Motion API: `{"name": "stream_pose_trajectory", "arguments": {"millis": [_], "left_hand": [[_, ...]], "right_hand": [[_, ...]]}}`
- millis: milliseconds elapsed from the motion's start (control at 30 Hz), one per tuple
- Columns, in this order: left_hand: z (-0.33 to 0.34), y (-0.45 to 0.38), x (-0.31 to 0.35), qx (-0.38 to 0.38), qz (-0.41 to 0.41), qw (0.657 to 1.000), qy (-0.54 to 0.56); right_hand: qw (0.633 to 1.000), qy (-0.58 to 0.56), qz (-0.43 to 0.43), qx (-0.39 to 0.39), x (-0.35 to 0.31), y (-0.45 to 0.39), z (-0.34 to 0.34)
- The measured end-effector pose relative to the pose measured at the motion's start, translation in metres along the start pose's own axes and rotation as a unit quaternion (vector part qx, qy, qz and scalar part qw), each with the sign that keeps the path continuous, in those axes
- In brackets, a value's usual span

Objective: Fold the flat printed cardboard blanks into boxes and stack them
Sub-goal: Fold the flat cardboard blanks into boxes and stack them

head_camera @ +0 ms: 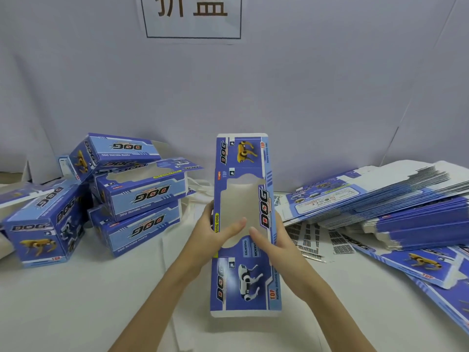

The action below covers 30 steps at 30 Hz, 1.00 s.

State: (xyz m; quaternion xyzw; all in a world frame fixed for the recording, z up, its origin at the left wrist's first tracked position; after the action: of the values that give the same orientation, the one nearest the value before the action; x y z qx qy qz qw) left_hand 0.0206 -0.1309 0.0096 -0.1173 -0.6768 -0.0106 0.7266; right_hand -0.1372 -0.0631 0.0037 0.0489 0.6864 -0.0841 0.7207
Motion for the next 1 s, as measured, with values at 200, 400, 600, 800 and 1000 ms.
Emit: {"name": "stream_pose_trajectory", "arguments": {"millis": [200, 400, 600, 800, 1000], "left_hand": [[0.005, 0.007, 0.002, -0.111, -0.04, 0.992, 0.039], [0.003, 0.005, 0.008, -0.127, -0.047, 0.989, 0.052], [-0.006, -0.004, 0.008, -0.049, -0.058, 0.99, 0.116], [-0.01, -0.003, 0.009, -0.075, -0.037, 0.993, 0.087], [-0.008, 0.001, 0.014, -0.074, -0.012, 0.989, 0.126]], "right_hand": [[0.999, -0.001, -0.034, 0.036, -0.016, -0.004, -0.009], [0.997, -0.033, -0.032, 0.055, -0.017, -0.002, -0.012], [0.999, -0.034, 0.016, 0.007, -0.011, 0.002, -0.006], [0.996, -0.086, 0.004, 0.03, -0.018, 0.0, -0.003], [0.994, -0.1, -0.047, 0.027, -0.022, 0.002, -0.008]]}}
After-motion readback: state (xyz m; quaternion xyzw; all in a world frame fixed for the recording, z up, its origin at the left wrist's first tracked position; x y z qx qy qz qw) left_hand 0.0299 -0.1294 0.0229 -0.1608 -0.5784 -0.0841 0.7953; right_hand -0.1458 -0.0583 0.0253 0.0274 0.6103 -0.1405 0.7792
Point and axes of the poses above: each hand's wrist, its own y-axis away from the middle knuckle, its own z-axis out of the palm, x = y × z, the point moved 5 cm from there along -y, towards the middle knuckle, and after that the axes turned 9 degrees about x, right-handed, at the moved point
